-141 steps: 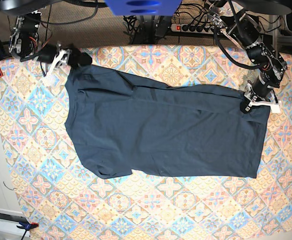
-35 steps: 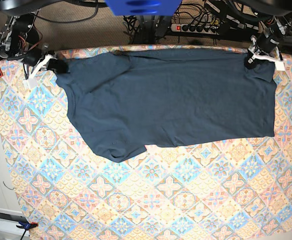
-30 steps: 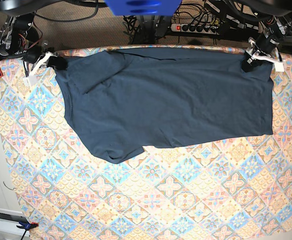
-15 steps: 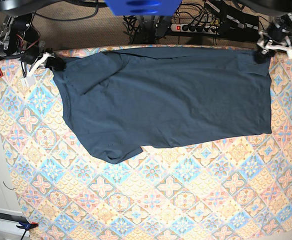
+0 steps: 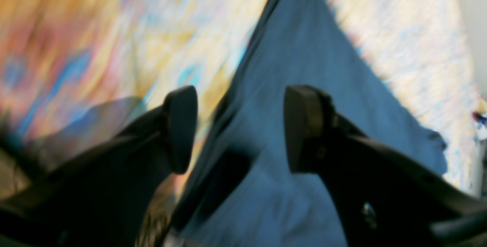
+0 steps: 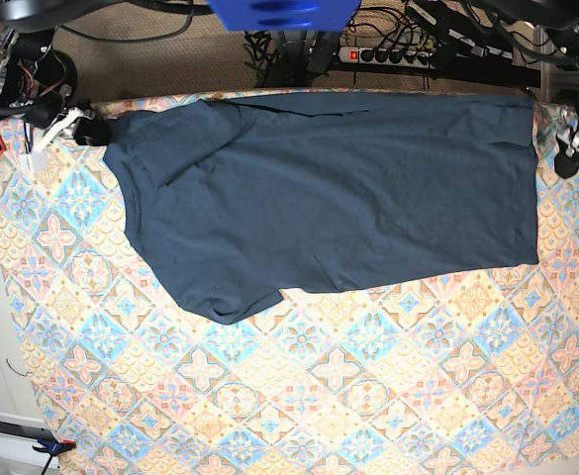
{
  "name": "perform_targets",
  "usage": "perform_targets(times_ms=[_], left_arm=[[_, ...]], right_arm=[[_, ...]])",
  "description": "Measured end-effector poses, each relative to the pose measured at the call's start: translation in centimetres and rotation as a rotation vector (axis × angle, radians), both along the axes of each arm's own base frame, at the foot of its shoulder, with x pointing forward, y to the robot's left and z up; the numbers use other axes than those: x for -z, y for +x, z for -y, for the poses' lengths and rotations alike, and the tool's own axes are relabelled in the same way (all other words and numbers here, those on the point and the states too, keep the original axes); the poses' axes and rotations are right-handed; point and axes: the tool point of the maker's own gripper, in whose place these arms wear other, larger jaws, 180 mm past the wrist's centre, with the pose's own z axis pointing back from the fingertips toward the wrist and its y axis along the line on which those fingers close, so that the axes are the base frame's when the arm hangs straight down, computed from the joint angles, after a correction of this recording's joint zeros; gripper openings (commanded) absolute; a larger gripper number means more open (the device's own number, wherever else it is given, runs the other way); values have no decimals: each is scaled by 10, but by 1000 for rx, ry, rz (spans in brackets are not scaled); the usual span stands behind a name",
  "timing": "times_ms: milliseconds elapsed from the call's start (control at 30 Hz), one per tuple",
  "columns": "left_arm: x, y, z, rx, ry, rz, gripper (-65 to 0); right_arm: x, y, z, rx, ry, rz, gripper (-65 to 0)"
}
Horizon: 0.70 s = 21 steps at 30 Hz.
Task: Layout the t-shirt on the table in an organized manner, then fold the t-shirt properly
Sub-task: 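Release the t-shirt edge and move both grippers to its side edges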
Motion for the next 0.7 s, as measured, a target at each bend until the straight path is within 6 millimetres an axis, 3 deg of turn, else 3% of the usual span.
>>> perform_targets(times_ms=[200,300,400,567,633,700], left_arm=[[-16,36,-19,-17,100,-8,-297],[-14,75,-11,20,96,4,-297],[-10,96,-4,61,120,-35,-297],[-3,126,-4,72,149,-67,-297],[0,135,-1,72,150,-58,-297],[0,134,-10,47,193,-61,-297]], right_arm=[[-11,7,8,21,-21,40,-444],[-11,8,7,21,-19,44,-445],[-11,8,7,20,-19,41,-446],[-30,46,10,-12,-105,124,-446],[-32,50,12,-32,-157,130,-446],[-21,45,11,-71,-213,64,-446]])
